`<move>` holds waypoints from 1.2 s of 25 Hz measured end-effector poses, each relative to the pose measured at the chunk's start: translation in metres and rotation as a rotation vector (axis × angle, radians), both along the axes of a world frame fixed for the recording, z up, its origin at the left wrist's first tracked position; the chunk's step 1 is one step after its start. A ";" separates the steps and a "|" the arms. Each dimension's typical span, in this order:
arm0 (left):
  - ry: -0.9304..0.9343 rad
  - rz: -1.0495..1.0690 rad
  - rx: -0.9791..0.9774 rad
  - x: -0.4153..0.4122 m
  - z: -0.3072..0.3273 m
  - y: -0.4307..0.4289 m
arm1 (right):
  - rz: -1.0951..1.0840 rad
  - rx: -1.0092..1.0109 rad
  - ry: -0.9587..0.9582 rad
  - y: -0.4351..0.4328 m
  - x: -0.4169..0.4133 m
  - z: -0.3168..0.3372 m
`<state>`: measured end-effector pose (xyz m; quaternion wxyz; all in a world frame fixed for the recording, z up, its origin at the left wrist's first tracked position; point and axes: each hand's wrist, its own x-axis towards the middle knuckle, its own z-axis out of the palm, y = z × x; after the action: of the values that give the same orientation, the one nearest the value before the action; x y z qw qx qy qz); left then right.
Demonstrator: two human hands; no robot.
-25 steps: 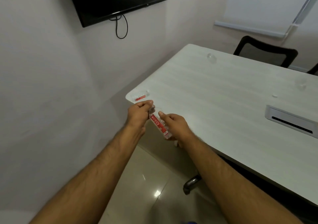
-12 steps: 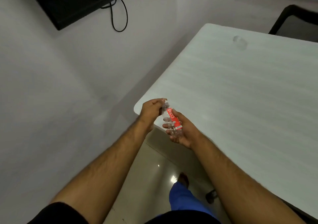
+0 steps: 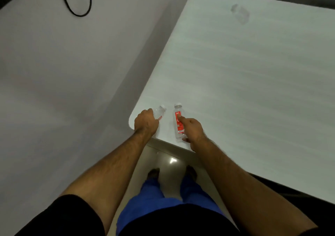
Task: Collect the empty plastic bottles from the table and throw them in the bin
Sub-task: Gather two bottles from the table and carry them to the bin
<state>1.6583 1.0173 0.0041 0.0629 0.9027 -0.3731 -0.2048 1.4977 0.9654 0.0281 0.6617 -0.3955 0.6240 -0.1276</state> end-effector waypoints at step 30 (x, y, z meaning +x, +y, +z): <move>1.450 -1.081 0.126 -0.693 0.197 0.205 | -1.564 -0.585 0.058 0.400 -0.606 0.166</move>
<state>0.9650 1.2221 0.2013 0.1281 0.2560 -0.6030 -0.7446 0.8919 1.3655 0.1940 0.2364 -0.0072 0.6772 -0.6967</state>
